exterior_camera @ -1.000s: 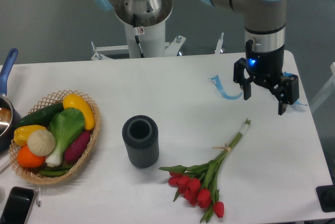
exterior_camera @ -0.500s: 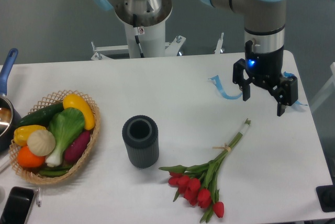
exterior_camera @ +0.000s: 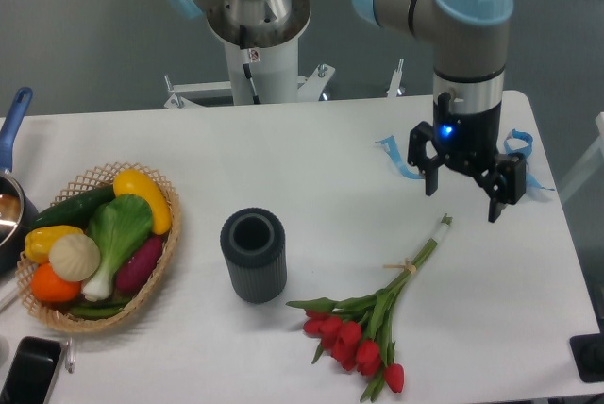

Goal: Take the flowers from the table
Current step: 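Move the open gripper over the tulip stems and lower it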

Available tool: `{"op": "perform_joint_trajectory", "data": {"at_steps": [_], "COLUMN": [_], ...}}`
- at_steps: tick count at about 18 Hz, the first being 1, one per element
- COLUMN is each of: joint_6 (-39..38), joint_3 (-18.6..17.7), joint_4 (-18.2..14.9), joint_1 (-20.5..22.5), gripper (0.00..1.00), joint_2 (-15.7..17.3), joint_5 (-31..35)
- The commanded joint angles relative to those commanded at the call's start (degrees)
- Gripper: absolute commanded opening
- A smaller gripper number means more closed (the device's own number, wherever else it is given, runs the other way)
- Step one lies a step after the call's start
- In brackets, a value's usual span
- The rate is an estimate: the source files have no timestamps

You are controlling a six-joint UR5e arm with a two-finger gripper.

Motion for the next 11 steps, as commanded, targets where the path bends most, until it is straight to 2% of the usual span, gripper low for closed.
{"op": "perform_joint_trajectory", "data": {"at_steps": [3, 7, 10, 11], "joint_6": [-4.65, -9.14, -12.57, -12.93], "joint_3": [-2.11, -2.12, -3.08, -3.69], "joint_4": [0.53, 0.62, 5.17, 5.80], "joint_1": [-1.50, -2.37, -2.47, -2.47], "gripper": [1.00, 1.00, 1.00, 1.00], "joint_2": [-1.23, -3.87, -6.24, -6.42], "joint_5": [0.00, 0.00, 0.26, 0.18]}}
